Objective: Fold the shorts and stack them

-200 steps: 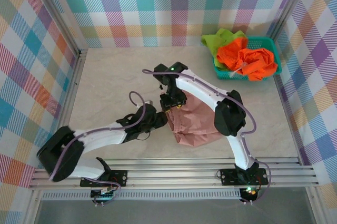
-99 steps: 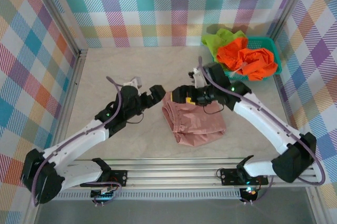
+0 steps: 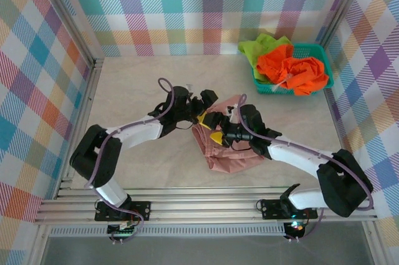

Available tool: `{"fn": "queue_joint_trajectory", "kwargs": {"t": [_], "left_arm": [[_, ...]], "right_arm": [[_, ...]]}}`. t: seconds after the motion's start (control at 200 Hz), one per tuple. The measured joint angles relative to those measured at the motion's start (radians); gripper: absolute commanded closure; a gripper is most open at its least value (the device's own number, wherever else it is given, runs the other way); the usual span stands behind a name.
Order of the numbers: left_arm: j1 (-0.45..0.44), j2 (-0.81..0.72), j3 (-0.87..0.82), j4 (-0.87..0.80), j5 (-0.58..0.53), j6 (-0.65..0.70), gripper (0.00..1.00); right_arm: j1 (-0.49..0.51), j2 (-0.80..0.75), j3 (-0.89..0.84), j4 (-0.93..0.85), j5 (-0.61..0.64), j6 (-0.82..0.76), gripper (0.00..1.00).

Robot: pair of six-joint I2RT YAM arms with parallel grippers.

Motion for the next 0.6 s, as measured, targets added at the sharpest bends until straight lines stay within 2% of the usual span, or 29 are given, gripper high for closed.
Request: {"fn": "queue_joint_trajectory", "kwargs": {"t": [0.44,0.605], "left_arm": [[0.038,0.128,-0.033,0.083,0.021,-0.021,0.00],[0.040,0.168,-0.052,0.123,0.022,-0.015,0.00]], "right_arm": [[0.065,0.207,-0.138,0.291,0.063,0.195,0.04],[0.066,0.277,-0.188,0.459,0.069,0.255,0.05]]}}
